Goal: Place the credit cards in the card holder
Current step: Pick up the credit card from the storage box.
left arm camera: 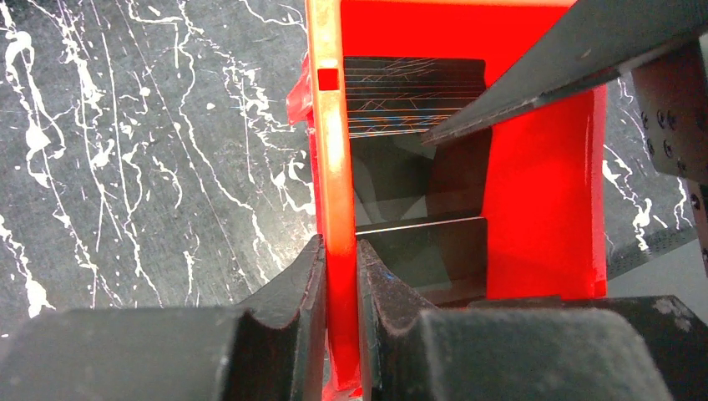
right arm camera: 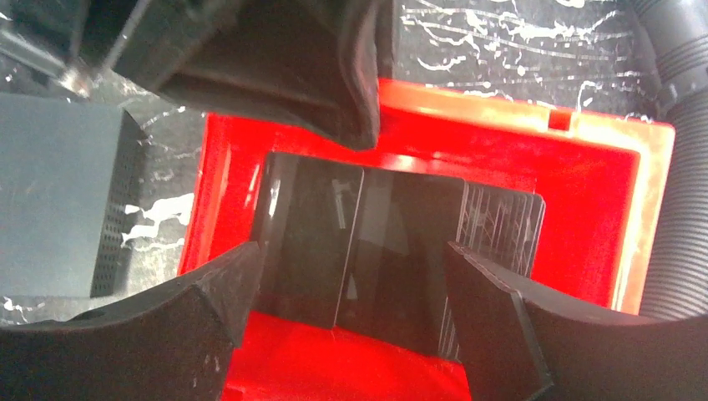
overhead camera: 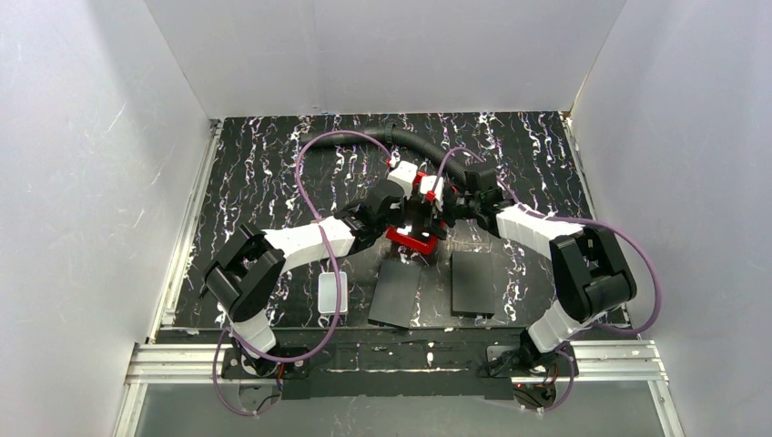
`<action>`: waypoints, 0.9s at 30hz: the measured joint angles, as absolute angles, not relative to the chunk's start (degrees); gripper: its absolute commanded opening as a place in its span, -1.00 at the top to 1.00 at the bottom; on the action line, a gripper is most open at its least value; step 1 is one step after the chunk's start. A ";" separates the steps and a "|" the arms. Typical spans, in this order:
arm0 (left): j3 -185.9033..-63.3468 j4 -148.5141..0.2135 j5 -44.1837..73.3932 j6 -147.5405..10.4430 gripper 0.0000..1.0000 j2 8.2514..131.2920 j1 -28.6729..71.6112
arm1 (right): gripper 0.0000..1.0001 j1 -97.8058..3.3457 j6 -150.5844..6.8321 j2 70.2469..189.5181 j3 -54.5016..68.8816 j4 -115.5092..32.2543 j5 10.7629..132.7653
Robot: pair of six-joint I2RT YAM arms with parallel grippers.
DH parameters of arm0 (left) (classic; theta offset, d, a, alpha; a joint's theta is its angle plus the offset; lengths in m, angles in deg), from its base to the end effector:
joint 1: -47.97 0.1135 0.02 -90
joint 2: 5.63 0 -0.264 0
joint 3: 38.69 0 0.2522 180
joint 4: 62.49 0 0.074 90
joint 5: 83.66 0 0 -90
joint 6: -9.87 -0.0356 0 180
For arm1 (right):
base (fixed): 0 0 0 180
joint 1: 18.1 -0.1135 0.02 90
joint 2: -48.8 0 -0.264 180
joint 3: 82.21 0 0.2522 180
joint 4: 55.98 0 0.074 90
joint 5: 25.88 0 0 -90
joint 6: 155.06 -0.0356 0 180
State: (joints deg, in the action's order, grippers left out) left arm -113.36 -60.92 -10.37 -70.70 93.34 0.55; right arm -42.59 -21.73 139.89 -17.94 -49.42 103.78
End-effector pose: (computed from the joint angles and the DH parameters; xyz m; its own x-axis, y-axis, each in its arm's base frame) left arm 0.2719 -0.2808 0.2287 -0.3441 0.1425 -0.9281 0.4759 0.8785 -0.0415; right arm 0.2952 0.1595 0.2079 0.1876 -0.4950 -0.8484 -0.9285 0.1924 -0.3176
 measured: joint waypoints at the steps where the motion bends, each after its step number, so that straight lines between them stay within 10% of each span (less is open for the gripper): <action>1: -113.36 -60.92 -10.34 -70.52 1.00 93.37 0.48 | -0.80 -42.07 -21.40 140.31 -17.86 -49.32 103.89; 27: -109.25 -32.84 -11.37 -74.37 1.00 99.88 0.44 | -0.97 -39.82 -48.92 100.74 -28.81 -53.82 71.63</action>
State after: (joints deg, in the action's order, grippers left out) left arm -109.25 -32.84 -11.37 -74.37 99.88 0.44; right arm -39.82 -48.92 100.74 -28.81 -53.82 71.63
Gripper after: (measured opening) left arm 0.122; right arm 0.983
